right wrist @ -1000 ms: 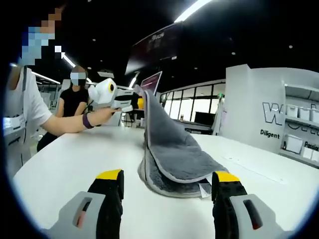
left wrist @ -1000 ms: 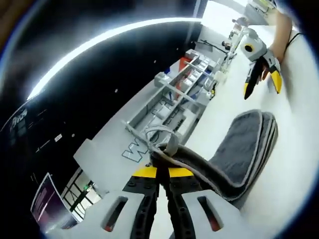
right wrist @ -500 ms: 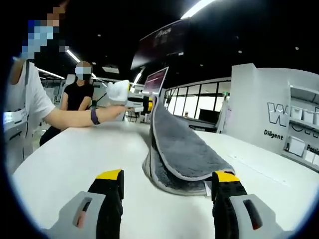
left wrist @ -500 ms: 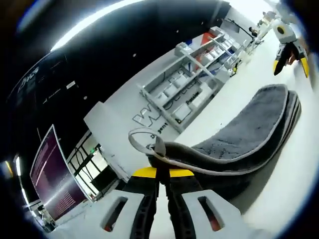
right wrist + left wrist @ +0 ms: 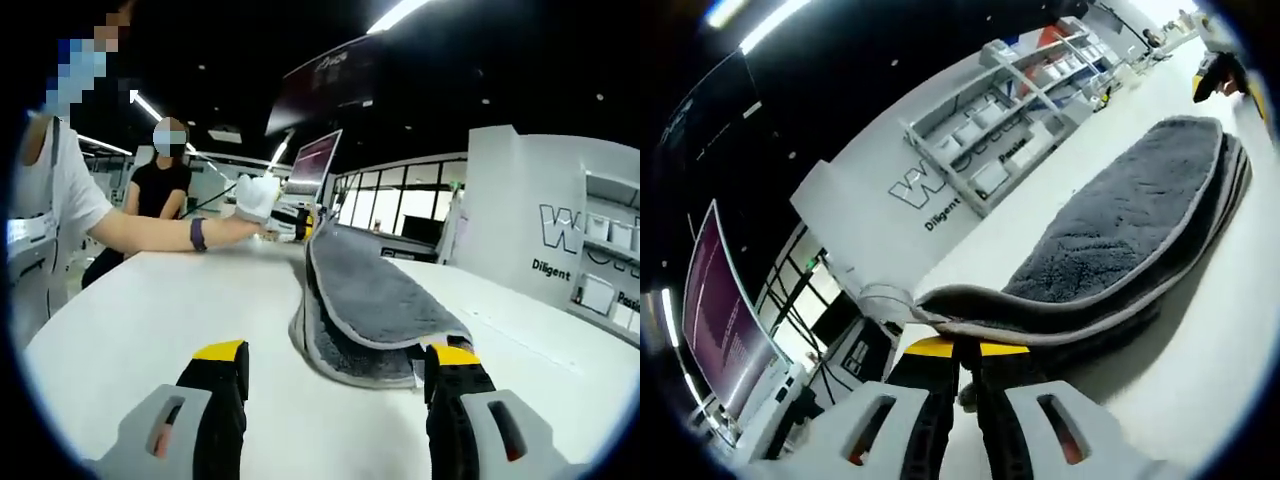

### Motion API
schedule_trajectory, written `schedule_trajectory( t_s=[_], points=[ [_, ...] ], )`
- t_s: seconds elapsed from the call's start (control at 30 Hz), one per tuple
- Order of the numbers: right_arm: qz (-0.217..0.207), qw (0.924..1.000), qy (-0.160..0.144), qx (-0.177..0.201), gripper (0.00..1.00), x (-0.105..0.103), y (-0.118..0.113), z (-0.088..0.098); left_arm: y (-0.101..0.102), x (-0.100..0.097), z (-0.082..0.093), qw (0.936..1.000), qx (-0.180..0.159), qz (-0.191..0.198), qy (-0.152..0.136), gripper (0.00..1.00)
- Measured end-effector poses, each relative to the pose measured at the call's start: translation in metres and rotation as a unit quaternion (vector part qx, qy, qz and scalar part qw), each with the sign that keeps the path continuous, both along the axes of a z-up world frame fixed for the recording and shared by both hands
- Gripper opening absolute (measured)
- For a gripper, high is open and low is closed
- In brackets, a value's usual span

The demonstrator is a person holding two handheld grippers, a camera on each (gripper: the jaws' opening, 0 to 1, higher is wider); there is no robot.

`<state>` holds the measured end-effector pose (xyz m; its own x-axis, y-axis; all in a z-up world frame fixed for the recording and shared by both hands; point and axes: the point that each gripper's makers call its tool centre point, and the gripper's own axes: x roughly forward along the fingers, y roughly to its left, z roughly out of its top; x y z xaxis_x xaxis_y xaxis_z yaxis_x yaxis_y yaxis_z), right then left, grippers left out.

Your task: Open the folded towel by lifting each exposed corner and separating the folded layers until the towel lies flat within the target outline without major curled edges

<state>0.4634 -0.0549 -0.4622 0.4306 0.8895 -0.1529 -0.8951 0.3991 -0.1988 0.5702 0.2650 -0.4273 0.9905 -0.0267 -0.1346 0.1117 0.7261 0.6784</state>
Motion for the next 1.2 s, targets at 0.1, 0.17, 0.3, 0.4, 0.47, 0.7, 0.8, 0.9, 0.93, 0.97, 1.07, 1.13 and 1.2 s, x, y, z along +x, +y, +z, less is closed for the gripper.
schedule_trajectory(
  t_s=[0.1,0.17,0.3,0.4,0.47,0.7,0.8,0.9,0.93,0.97,1.07,1.13,1.2],
  points=[
    [0.000,1.0000,0.001,-0.001,0.72,0.001,0.000,0.000,0.001,0.002,-0.013,0.9997,-0.001,0.002,0.026,0.04],
    [0.000,1.0000,0.001,-0.001,0.72,0.000,0.000,0.000,0.003,0.003,-0.018,0.9994,0.000,0.003,0.033,0.04],
    [0.000,1.0000,0.001,-0.002,0.72,-0.001,0.001,-0.001,0.003,0.002,-0.023,0.9991,-0.003,0.003,0.042,0.04],
    [0.000,1.0000,0.001,-0.003,0.72,-0.002,0.001,-0.002,0.002,0.001,-0.023,0.9991,0.003,0.003,0.043,0.04],
    [0.001,1.0000,0.001,-0.003,0.72,-0.001,0.001,-0.002,0.002,0.000,-0.021,0.9991,0.005,0.003,0.043,0.04],
    [0.002,1.0000,0.001,-0.004,0.72,-0.001,0.001,-0.002,0.005,-0.013,-0.011,0.9969,-0.039,0.019,0.066,0.08],
    [0.003,1.0000,0.002,-0.004,0.72,-0.001,0.001,-0.002,0.009,-0.025,-0.013,0.9901,-0.090,0.036,0.101,0.11],
    [0.002,1.0000,0.003,-0.001,0.72,0.000,0.000,-0.001,0.014,-0.037,-0.016,0.9824,-0.110,0.048,0.143,0.15],
    [0.001,1.0000,0.004,0.000,0.72,0.000,0.000,-0.001,0.013,-0.042,-0.018,0.9787,-0.117,0.048,0.162,0.16],
    [0.000,1.0000,0.005,0.001,0.72,0.000,0.000,-0.001,0.012,-0.045,-0.019,0.9762,-0.122,0.044,0.174,0.16],
    [-0.003,1.0000,0.006,0.003,0.72,0.002,-0.001,0.000,-0.009,-0.060,-0.030,0.9592,-0.155,-0.009,0.236,0.16],
    [-0.005,1.0000,0.006,0.003,0.72,0.003,-0.002,0.000,-0.022,-0.063,-0.024,0.9542,-0.181,-0.038,0.235,0.16],
    [-0.006,1.0000,0.006,0.004,0.72,0.004,-0.002,0.000,-0.044,-0.071,-0.018,0.9418,-0.214,-0.087,0.244,0.16]
  ],
)
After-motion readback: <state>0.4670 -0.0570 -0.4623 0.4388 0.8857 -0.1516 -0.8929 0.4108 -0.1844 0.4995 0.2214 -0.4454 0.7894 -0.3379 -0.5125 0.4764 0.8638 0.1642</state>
